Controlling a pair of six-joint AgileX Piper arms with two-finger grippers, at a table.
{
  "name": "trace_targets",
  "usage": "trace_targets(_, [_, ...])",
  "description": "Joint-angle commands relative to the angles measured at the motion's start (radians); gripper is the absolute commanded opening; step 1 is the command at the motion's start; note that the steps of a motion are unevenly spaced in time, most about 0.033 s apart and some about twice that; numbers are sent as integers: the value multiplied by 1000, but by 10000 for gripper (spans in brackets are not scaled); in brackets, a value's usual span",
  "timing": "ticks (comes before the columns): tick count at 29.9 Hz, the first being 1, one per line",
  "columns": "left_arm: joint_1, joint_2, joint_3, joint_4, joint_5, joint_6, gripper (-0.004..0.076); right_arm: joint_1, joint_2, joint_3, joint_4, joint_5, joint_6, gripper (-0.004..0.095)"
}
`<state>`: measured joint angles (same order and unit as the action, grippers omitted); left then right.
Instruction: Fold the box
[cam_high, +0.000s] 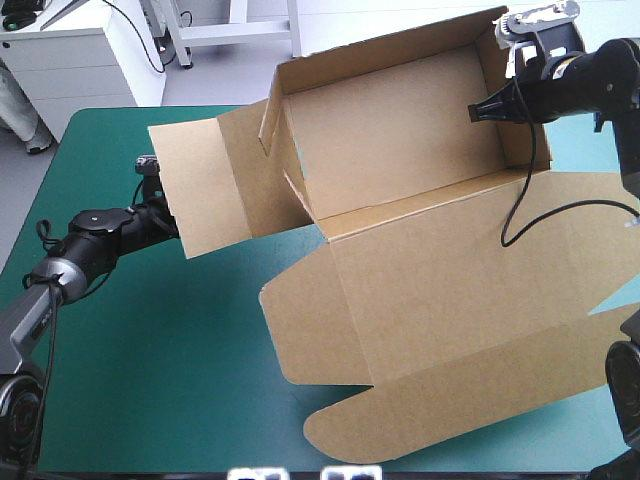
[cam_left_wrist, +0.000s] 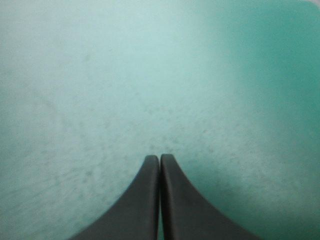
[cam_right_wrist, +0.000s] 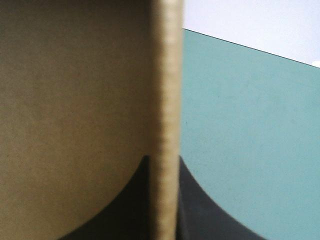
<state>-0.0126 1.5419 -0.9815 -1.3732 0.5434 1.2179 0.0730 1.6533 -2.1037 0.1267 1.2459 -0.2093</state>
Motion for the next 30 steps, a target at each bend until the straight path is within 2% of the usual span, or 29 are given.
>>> trace_targets(1, [0, 15, -46, -277, 158, 172, -2, -10, -57, -32, 25, 5, 0, -19])
trace_targets(4, [0, 56, -46, -443, 303, 268, -2, -10, -55, -32, 36, 5, 0, -18])
trace_targets(9, [0, 96, -97, -460, 595, 312, -2, -10, -35, -32, 45, 5, -2, -18])
trace_targets(14, [0, 92, -153, -460, 742, 321, -9, -10, 24, -32, 47, 5, -2, -18])
trace_targets(24, [-2, 47, -180, -460, 748, 273, -8, -10, 152, -32, 76, -5, -17, -18])
trace_targets(30, [-11, 44, -180, -460, 748, 218, -8, 45, 198, -32, 54, -63, -29, -17])
